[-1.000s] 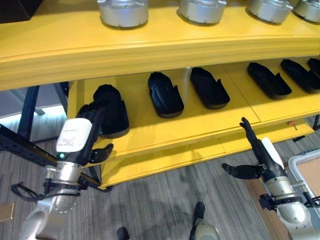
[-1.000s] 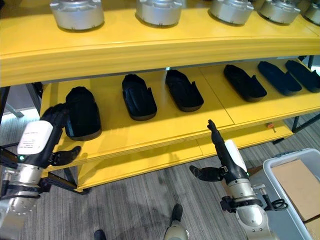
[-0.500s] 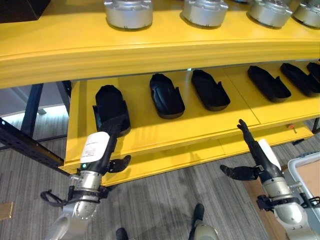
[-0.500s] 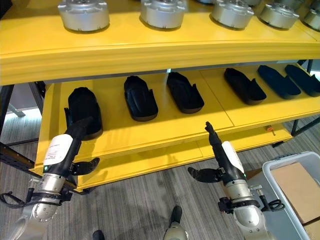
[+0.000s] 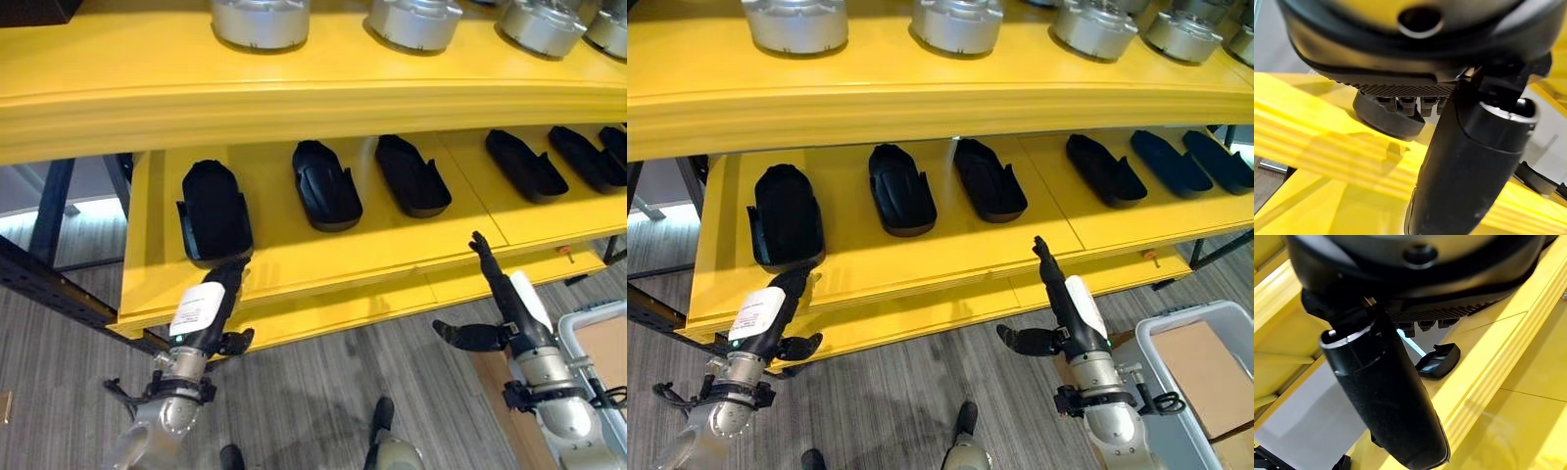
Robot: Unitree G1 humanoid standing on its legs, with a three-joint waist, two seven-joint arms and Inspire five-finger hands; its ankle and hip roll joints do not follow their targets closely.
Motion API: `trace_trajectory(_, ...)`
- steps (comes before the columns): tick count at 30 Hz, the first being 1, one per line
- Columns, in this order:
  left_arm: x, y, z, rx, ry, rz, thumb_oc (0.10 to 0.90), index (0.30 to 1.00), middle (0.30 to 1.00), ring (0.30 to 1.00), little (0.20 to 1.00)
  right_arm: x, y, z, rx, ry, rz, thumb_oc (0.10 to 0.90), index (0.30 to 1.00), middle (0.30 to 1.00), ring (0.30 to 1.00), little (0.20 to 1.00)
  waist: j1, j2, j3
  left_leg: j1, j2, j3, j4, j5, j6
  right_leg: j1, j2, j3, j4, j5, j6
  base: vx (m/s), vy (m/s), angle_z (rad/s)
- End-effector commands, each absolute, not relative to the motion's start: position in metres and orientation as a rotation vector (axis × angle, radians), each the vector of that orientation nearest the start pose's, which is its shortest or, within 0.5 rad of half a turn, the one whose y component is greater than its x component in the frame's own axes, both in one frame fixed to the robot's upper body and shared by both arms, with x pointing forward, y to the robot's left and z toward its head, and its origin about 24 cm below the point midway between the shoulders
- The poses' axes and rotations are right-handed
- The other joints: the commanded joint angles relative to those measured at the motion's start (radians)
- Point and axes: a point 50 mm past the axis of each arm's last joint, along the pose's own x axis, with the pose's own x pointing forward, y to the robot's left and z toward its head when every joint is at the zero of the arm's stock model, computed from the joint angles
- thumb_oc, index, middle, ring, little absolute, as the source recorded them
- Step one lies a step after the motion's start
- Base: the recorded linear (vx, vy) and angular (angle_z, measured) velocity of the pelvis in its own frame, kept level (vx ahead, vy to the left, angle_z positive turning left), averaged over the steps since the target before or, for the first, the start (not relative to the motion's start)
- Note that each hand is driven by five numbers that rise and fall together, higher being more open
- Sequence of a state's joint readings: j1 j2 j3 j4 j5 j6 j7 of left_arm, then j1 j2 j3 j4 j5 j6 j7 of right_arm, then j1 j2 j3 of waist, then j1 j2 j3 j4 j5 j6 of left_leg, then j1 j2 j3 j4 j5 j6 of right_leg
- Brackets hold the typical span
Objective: Move parts from the plastic box to the shelf.
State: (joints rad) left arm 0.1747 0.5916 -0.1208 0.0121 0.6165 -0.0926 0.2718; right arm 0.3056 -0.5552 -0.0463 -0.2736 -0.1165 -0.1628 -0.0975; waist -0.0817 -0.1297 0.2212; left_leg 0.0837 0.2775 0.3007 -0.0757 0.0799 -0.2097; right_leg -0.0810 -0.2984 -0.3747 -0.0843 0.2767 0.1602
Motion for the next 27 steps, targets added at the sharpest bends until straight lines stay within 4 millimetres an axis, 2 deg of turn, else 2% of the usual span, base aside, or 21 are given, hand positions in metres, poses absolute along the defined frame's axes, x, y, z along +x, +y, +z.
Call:
trace_trajectory(1,0.239,0.247,0.087,1.273,-0.288,0.127,0.9,1.0,1.0,1.0,1.0,0.204,-0.23,0.141,-0.645,-0.468,-0.089,0.9,1.0,1.0,1.0,1.0,-0.009,-0.042,0.028,0.006,-0.013,0.009,0.02,-0.036,0.057,0.125,-0.083,-0.054,0.116,-0.132,0.081,0.0,0.0,0.0)
trace_trajectory(12,0.241,0.255,0.076,1.329,-0.227,0.142,0.9,1.0,1.0,1.0,1.0,0.204,-0.231,0.142,-0.644,-0.47,-0.099,0.9,1.0,1.0,1.0,1.0,-0.014,-0.046,0.03,0.004,-0.009,0.013,0.021,-0.033,0.055,0.121,-0.079,-0.055,0.119,-0.136,0.078,0.0,0.0,0.0)
trace_trajectory(27,0.254,0.262,0.086,1.413,-0.245,0.204,0.9,1.0,1.0,1.0,1.0,0.205,-0.234,0.144,-0.651,-0.481,-0.115,0.9,1.0,1.0,1.0,1.0,-0.027,-0.047,0.045,-0.001,-0.008,0.019,0.027,-0.033,0.053,0.106,-0.083,-0.047,0.127,-0.134,0.079,0.0,0.0,0.0)
